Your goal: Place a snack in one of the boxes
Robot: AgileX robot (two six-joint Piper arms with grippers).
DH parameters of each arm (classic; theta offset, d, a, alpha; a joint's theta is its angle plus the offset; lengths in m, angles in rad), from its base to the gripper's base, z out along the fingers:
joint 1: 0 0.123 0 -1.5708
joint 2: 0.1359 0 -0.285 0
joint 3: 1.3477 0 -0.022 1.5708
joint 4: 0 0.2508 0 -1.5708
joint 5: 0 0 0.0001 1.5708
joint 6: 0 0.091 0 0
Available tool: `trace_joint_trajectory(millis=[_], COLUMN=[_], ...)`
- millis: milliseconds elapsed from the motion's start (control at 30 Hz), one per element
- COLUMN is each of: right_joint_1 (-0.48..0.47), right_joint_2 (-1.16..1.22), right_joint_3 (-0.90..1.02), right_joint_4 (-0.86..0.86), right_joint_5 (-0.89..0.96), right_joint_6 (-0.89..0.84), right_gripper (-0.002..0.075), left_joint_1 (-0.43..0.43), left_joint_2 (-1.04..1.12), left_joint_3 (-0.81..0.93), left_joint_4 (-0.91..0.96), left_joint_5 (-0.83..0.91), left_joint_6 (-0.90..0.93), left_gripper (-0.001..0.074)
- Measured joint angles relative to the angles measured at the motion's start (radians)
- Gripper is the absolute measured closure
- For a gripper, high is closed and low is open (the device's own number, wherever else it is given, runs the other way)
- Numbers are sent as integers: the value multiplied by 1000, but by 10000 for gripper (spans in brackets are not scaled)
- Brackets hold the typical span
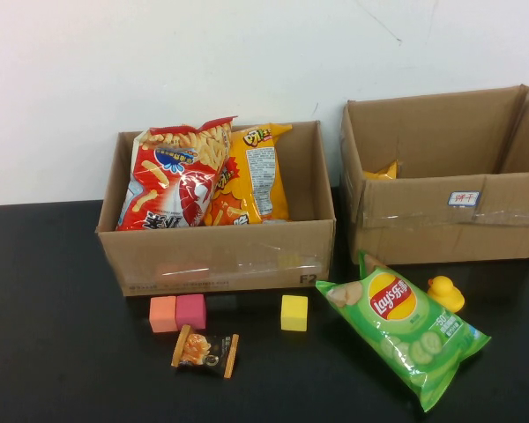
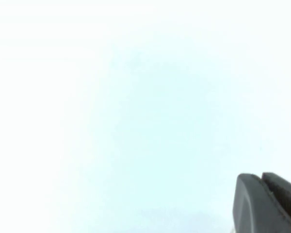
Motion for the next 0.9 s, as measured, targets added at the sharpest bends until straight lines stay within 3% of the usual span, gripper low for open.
trace_joint_trajectory(millis=[167,267,400,567,733,900], right_joint_1=[0,0,0,0,0,0], right_joint_2=[0,0,0,2,100,249], right_joint_3=[0,-11,-97,-196,-253,-260], right_joint_4=[28,32,16,-41,-55,-55], right_joint_5=[38,172,461,695,851,909], right_joint_6=[-36,-41,-103,-207,-224,-228], right_gripper=[727,727,727,727,727,727], left_joint_1=[0,0,0,0,0,0], left_joint_2=[-1,-1,-1,58,260,512], left_joint_3=[0,-12,-128,-297,-428,-450], left_joint_4=[-32,-34,-26,-10,21,11], left_joint_5=[0,57,280,590,956,1055], left_joint_6=[-85,-97,-83,-66,-21,4], left_gripper=[736,736,736,736,736,736])
